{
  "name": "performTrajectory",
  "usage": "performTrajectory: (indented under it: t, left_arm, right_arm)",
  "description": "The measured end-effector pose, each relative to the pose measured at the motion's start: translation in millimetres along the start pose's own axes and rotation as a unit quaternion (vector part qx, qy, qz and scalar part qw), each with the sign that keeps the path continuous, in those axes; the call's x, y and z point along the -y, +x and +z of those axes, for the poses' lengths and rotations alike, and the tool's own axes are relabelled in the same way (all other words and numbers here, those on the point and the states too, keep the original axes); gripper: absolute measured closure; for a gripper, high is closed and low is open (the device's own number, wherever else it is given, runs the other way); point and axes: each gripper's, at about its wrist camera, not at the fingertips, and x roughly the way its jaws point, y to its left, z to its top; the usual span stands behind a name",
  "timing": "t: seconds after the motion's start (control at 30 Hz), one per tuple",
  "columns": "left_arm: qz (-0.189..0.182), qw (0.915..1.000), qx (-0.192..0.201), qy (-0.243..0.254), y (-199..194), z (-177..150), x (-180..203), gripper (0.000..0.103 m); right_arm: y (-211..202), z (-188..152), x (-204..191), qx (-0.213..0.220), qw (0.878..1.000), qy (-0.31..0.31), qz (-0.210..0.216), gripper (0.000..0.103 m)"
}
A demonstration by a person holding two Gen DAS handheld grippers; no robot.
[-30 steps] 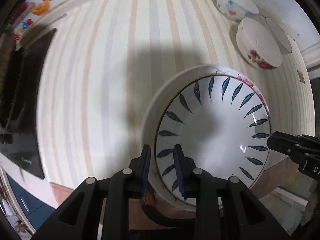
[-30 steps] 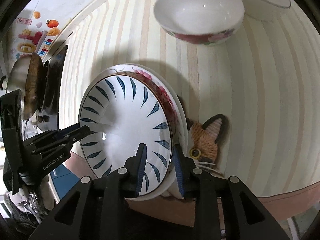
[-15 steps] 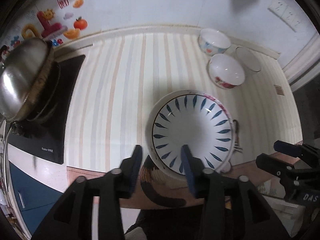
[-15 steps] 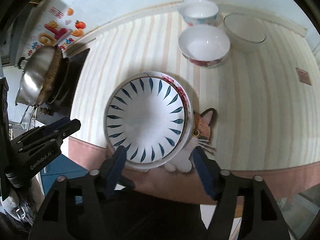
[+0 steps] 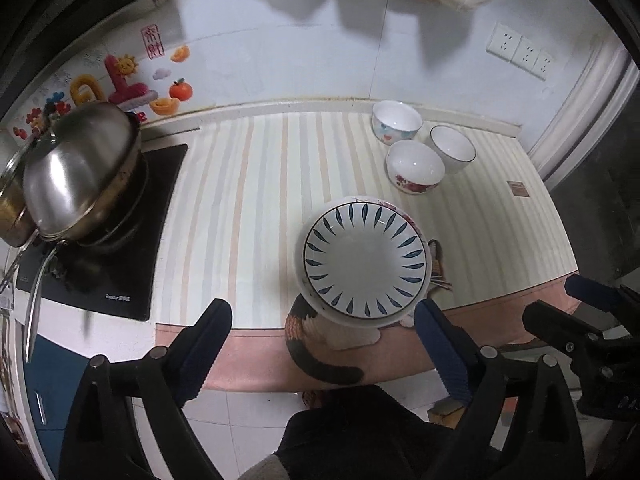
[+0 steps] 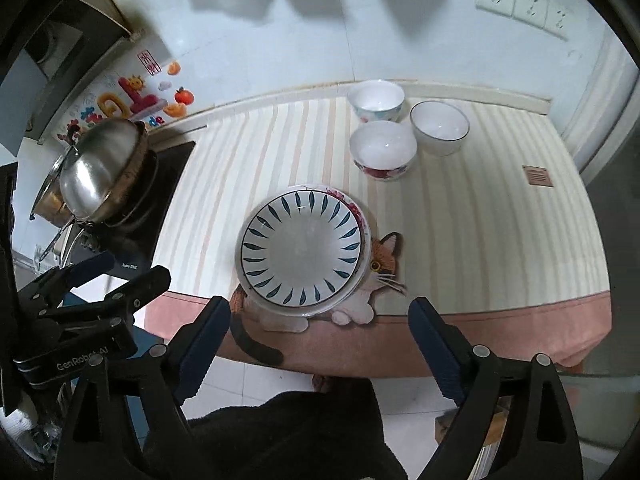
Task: Organize plates and bowls
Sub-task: 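Open the right gripper and lift it away from the plate stack, then reach the right gripper to a white bowl and grasp its rim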
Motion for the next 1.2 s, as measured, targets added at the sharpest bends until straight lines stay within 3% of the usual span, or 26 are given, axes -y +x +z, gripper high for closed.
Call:
performTrajectory:
  t: [0.3,0.5,0.63,0.93,1.2]
  left_arm:
    - [-0.006,0.9998,0.021,0.002,-38.4,-22.6,-1.8,0.009]
    - [-0.004,0.9997,0.026,0.001,-41.8,-18.4,2.6,0.009]
    - [-0.007,0.9994,0.035,-0.003,-36.3,-4.9,5.0,0.003]
    - [-0.011,0.9992,0.035,-0.015,26.0,62.4,23.9,0.003]
    - [-0.009,0.9989,-0.031,-0.034,149.6,153.1,44.3,0.003]
  right_arm:
    - [-50.9,-36.0,-20.1,0.036,0.999,0.003,0.001,0.008]
    - [-57.6,-39.0,-17.7,0.039,0.999,0.01,0.001,0.008]
    - [-49.5,-30.3,-4.3,0.037,0.999,0.023,0.014,0.007]
    - [0.2,27.9,44.7,0.029,0.995,0.053,0.075,0.007]
    - [93.0,108.6,115.1,0.008,0.99,0.089,0.113,0.007]
